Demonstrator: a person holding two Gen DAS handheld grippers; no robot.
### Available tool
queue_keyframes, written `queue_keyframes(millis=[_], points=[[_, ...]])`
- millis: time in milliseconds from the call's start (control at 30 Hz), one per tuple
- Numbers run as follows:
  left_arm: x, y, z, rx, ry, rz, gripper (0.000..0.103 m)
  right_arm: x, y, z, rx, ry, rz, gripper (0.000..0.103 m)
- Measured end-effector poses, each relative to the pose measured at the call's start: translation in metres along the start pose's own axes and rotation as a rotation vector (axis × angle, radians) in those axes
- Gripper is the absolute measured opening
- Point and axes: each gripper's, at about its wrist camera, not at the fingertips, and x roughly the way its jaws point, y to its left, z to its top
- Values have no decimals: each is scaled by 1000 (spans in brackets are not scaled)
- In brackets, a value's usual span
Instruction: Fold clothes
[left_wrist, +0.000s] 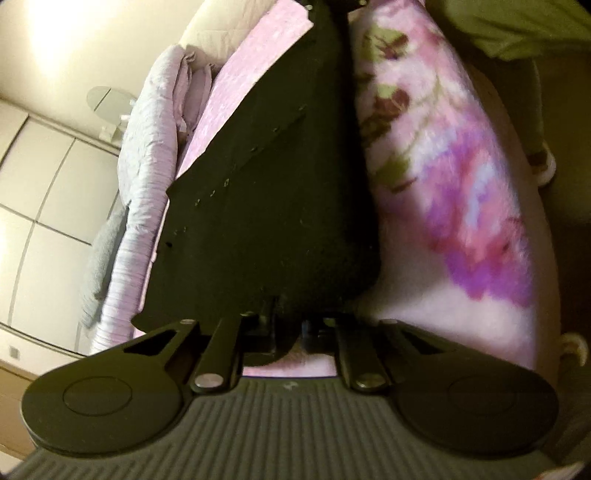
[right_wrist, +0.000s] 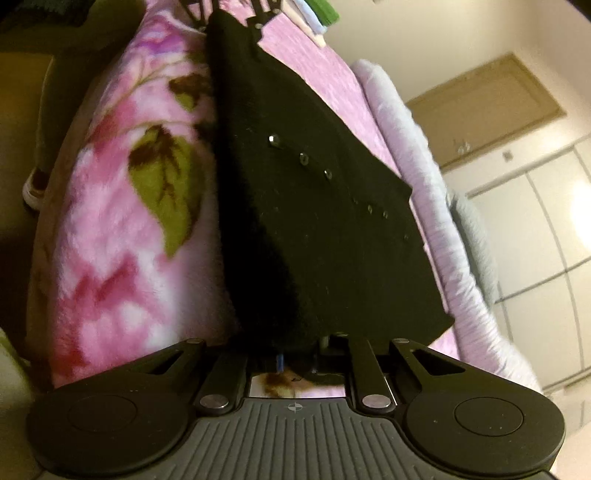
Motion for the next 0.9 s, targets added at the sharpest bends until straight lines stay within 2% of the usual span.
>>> queue_keyframes(millis=[200,300,500,600,733,900], points=[[-38,-12,3,-11,7,-9,7,-28,-1,15,61,18,54,11],[-64,-13,4,-80,-5,-18,6,-45,4,24,77,18,75,11],[-128,-31,20,-123,-41,-56,6,-95,33,45,107,29,117,11],[-144,-38,22,-197,-46,-88,6,-117,48,51,162,39,150,11],[-144,-18,21,-320,-59,-120,7,-129,49,49,273,39,180,11],[-134,54,19,-477,-130,-110,7,-122,-20,50,472,-25,185,11]])
